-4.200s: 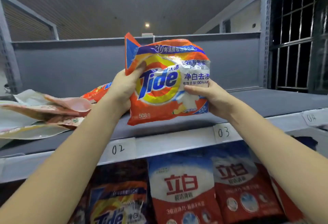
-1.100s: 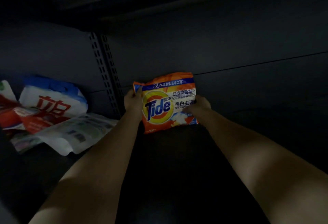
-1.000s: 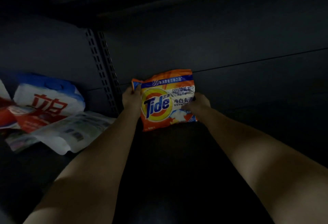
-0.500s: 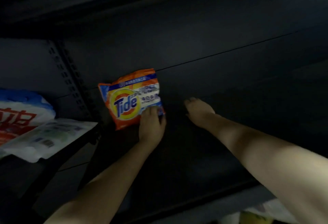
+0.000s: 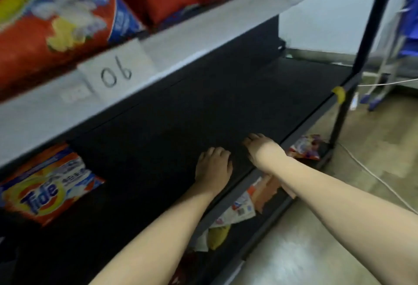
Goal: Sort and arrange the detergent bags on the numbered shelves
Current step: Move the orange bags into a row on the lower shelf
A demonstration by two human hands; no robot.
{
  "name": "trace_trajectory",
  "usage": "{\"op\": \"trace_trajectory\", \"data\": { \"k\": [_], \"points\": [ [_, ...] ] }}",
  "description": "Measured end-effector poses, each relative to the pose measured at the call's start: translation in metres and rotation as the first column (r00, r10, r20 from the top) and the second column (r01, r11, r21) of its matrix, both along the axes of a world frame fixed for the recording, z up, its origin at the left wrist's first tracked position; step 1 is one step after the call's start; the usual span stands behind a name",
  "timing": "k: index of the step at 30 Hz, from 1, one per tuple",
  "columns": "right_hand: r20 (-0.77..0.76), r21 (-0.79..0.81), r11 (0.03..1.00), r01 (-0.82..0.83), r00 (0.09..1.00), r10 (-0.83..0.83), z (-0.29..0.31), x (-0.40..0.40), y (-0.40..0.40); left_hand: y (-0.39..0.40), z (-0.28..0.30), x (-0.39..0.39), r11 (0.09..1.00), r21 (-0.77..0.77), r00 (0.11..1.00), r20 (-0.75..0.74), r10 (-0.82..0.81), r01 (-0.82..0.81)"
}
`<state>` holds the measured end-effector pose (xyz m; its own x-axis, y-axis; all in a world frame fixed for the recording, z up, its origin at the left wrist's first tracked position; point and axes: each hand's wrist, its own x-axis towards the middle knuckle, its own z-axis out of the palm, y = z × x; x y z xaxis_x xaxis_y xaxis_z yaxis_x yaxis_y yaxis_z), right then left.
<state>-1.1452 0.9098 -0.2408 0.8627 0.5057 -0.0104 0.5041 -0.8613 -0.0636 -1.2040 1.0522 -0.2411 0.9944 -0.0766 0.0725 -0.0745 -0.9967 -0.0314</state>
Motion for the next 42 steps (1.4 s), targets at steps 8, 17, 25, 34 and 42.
{"op": "trace_trajectory", "data": {
  "k": [8,17,25,34,42],
  "points": [
    [-0.068,-0.083,0.973,0.214,0.973,-0.22,0.131,-0.068,-0.137,-0.121,0.126,-0.033,0.972,-0.018,0.972,-0.006,-0.235,0.234],
    [0.165,-0.058,0.949,0.309,0.941,-0.296,0.402,-0.102,-0.215,-0.18,0.368,-0.045,0.897,0.023,0.867,0.247,-0.433,0.441],
    [0.372,0.252,0.948,0.193,0.885,-0.28,0.612,-0.066,-0.189,-0.151,0.589,-0.031,0.952,0.135,0.769,0.563,-0.303,0.276],
    [0.45,0.333,0.921,-0.203,0.892,0.034,0.693,-0.008,-0.114,-0.055,0.689,-0.023,0.985,0.111,0.776,0.629,0.036,-0.136],
    [0.363,0.304,0.881,-0.363,0.899,0.245,0.706,0.044,-0.027,0.011,0.706,-0.019,0.914,0.015,0.761,0.56,0.328,-0.405]
  ]
}}
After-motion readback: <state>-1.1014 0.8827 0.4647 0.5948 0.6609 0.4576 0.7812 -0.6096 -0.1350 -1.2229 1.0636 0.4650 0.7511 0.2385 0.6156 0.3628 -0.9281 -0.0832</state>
